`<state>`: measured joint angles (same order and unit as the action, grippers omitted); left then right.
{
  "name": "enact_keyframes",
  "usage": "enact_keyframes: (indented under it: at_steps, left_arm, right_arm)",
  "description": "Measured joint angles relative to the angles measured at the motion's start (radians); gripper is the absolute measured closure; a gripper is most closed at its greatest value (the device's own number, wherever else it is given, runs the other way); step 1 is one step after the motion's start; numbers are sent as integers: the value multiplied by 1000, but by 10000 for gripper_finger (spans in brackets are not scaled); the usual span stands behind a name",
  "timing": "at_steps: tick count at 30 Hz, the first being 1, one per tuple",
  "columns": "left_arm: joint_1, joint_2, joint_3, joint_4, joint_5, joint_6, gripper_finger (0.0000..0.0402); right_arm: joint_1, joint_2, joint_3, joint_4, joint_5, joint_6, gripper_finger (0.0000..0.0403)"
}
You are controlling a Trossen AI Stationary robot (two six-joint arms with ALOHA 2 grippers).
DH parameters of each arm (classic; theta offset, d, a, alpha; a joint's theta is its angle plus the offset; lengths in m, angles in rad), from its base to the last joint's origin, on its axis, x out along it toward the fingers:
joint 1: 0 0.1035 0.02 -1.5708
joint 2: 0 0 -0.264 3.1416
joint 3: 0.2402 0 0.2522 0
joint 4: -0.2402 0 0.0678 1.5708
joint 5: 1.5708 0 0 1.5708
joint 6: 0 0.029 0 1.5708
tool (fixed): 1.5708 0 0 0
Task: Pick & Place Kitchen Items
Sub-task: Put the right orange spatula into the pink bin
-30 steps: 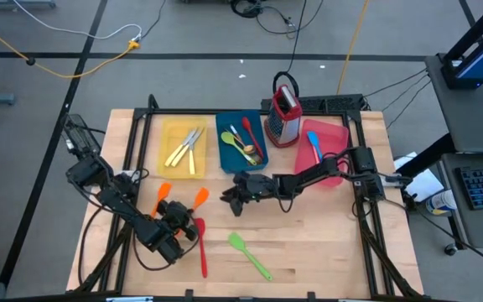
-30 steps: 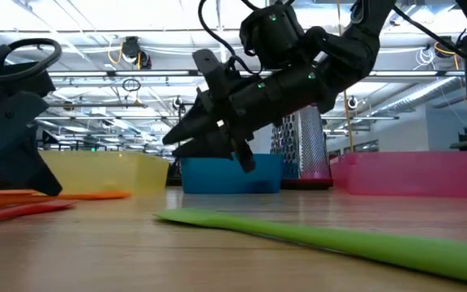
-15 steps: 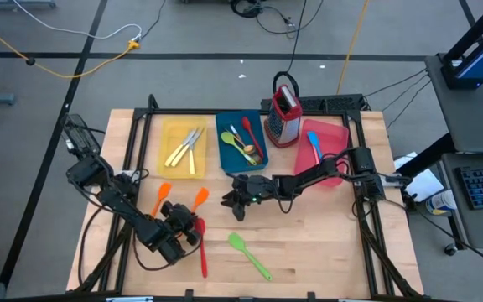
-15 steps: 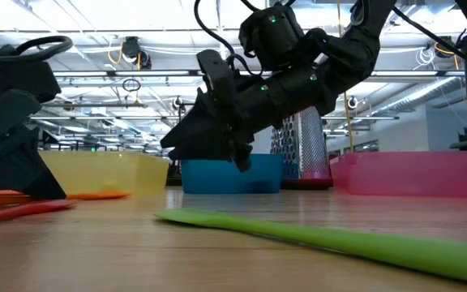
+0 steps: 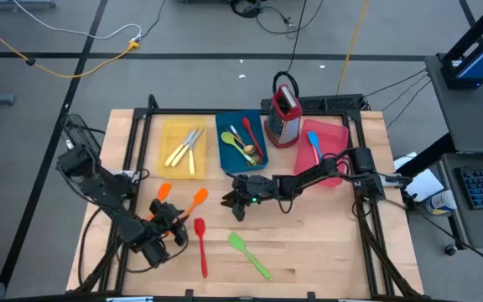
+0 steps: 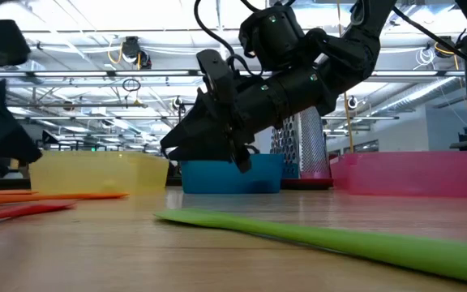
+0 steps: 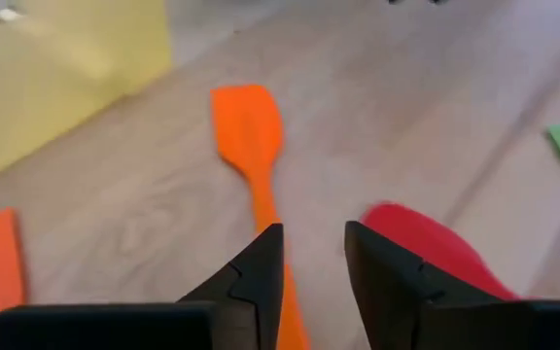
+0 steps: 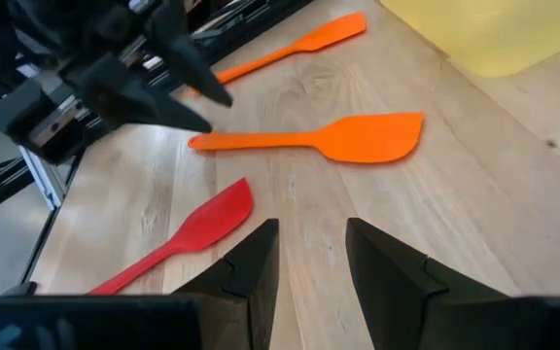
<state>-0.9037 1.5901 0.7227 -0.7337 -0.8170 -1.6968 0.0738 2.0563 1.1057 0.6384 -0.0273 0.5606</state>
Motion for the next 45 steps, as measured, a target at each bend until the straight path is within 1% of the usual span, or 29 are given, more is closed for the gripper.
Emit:
enact_keyframes:
  at_steps: [3, 5, 12, 15, 18, 21, 23, 25, 28, 30, 33, 36, 39, 42, 45]
  left_arm:
    - [-48, 44, 0, 27, -46, -20, 294]
    - [-68, 81, 0, 31, -79, -65, 295]
    - [-116, 247, 1, 44, -84, -259, 295]
    - [-141, 308, 3, 53, -123, -335, 295]
    - [-171, 352, 1, 65, -174, -388, 295]
    - [-189, 369, 1, 56, -188, -445, 296]
    - [-192, 368, 1, 53, -185, -445, 296]
    - [-196, 356, 0, 30, -175, -406, 296]
    - [-196, 330, 0, -14, -135, -361, 295]
    - [-195, 309, -1, -43, -76, -360, 295]
    - [-190, 278, -1, -69, -37, -354, 295]
    - [-191, 269, -1, -71, -32, -344, 293]
    - [-191, 280, 1, -64, -12, -355, 283]
    - [-192, 315, 2, -10, -46, -355, 274]
    - [-193, 355, 1, 37, -99, -349, 285]
  right_arm:
    - [0, 0, 0, -1, 1, 0, 287]
    - [0, 0, 0, 0, 2, 0, 287]
    - [0, 0, 0, 0, 3, 3, 287]
    - [0, 0, 0, 0, 3, 3, 287]
    - [0, 0, 0, 0, 3, 3, 287]
    - [0, 0, 0, 0, 4, 3, 287]
    - [0, 0, 0, 0, 4, 3, 287]
    - [0, 0, 0, 0, 4, 3, 287]
    - [0, 0, 0, 1, 4, 3, 287]
    - [0, 0, 0, 0, 4, 3, 287]
    - [0, 0, 0, 3, 4, 2, 287]
    - [0, 0, 0, 6, 4, 1, 287]
    - [0, 0, 0, 8, 4, 0, 287]
    - [0, 0, 0, 7, 4, 0, 287]
    - [0, 0, 0, 7, 4, -1, 287]
